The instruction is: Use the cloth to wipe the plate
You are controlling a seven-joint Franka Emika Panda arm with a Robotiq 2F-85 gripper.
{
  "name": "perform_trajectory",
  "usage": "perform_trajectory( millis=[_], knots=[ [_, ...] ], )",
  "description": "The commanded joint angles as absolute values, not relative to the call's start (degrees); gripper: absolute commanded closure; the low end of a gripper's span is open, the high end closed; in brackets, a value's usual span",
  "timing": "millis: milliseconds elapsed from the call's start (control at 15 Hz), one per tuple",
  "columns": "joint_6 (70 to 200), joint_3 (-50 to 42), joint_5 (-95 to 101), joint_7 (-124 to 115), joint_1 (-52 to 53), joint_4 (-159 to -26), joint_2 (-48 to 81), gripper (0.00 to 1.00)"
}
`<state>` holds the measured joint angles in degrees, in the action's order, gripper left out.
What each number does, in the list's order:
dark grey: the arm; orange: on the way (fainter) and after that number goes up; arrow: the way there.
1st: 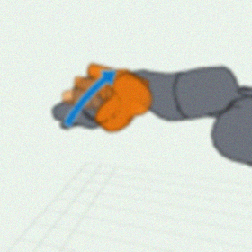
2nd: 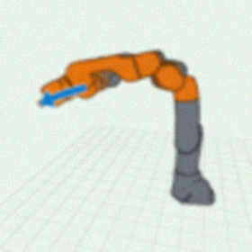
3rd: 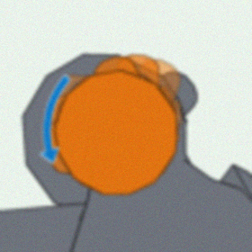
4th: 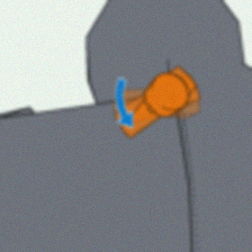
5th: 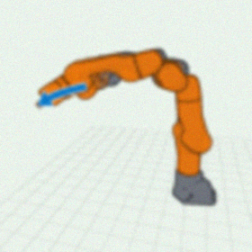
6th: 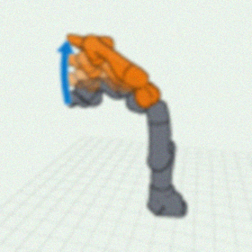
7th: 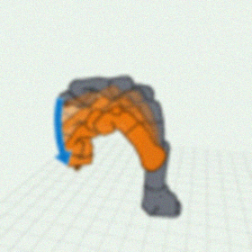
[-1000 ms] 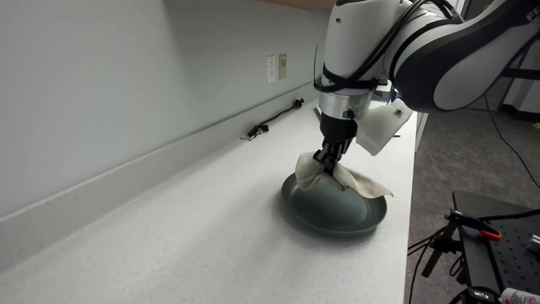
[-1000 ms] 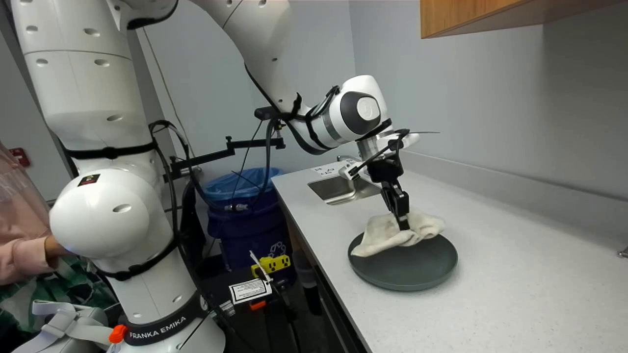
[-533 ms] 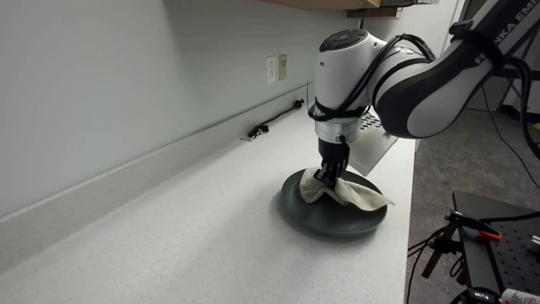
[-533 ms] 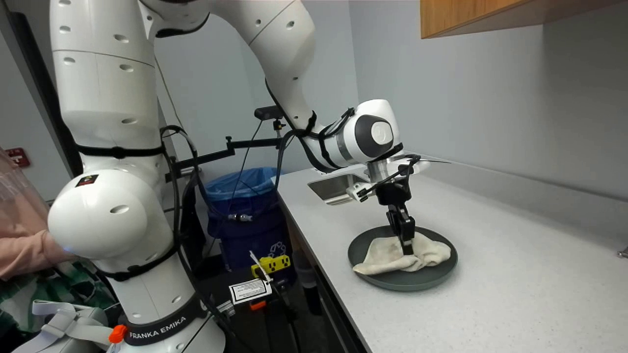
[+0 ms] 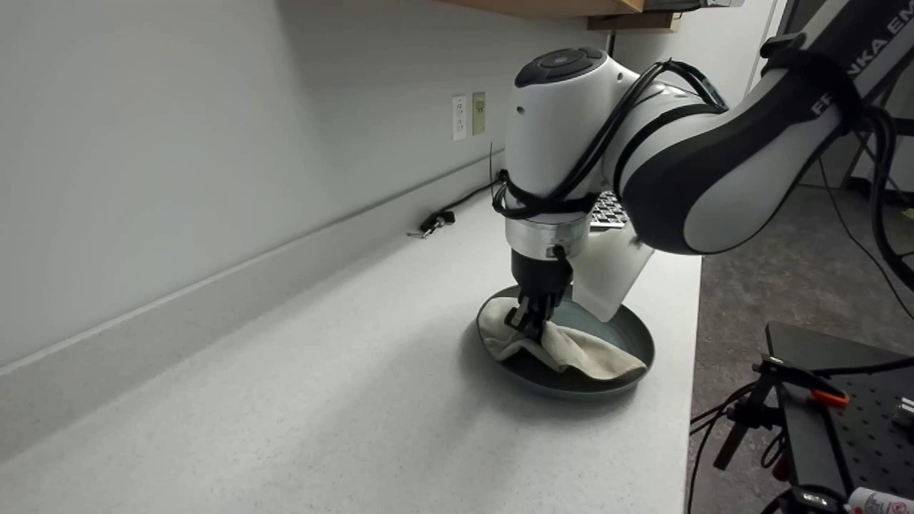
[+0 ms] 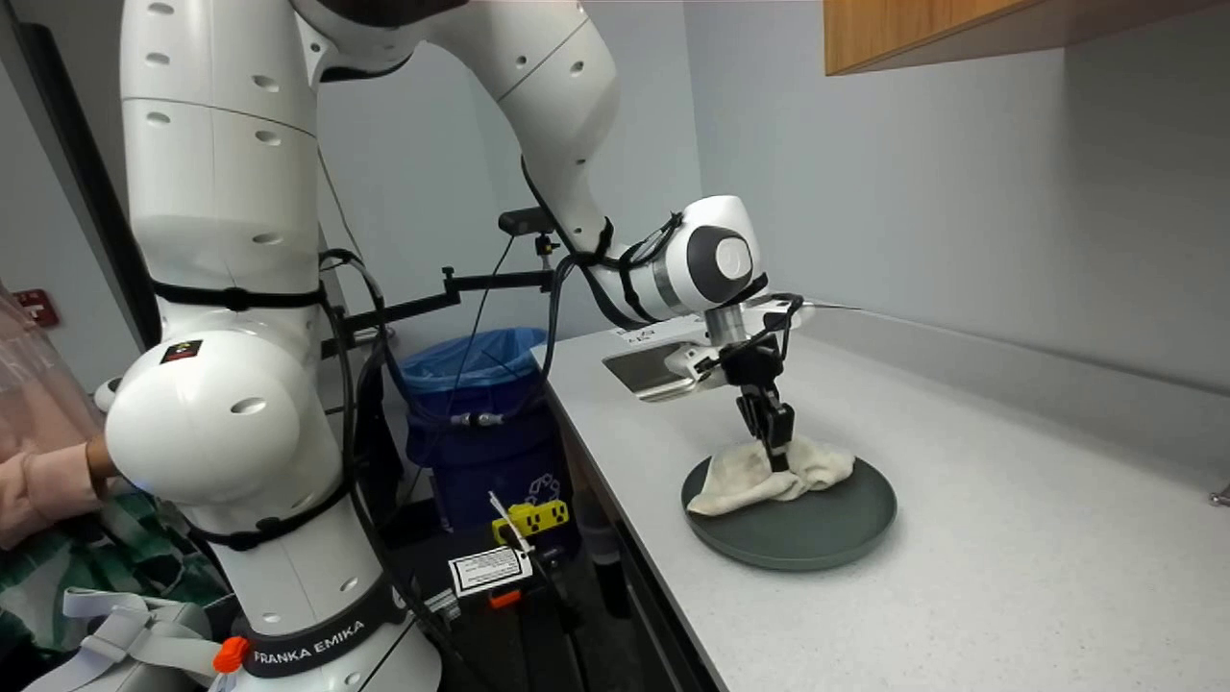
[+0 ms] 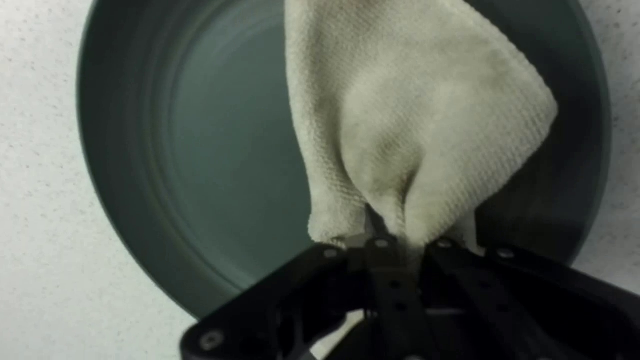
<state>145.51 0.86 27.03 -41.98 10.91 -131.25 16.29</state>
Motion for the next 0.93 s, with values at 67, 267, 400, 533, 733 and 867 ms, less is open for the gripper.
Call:
perform_trajectory(
  millis=[67, 267, 400, 533, 733, 867],
  knots=[
    [144.9, 0.36, 25.08, -38.13, 11.55, -133.35, 15.62, 0.97],
    [143.33, -3.61, 30.18, -43.83, 12.41, -134.31, 16.0, 0.97],
    [142.49, -6.37, 34.7, -48.7, 12.91, -134.82, 15.48, 0.97],
    [141.45, -8.38, 39.91, -54.84, 12.92, -134.82, 14.97, 0.97],
    [139.93, -8.84, 45.43, -62.65, 11.98, -134.43, 14.71, 0.97],
    [137.53, -8.67, 48.65, -67.45, 11.72, -134.12, 14.51, 0.97]
  ],
)
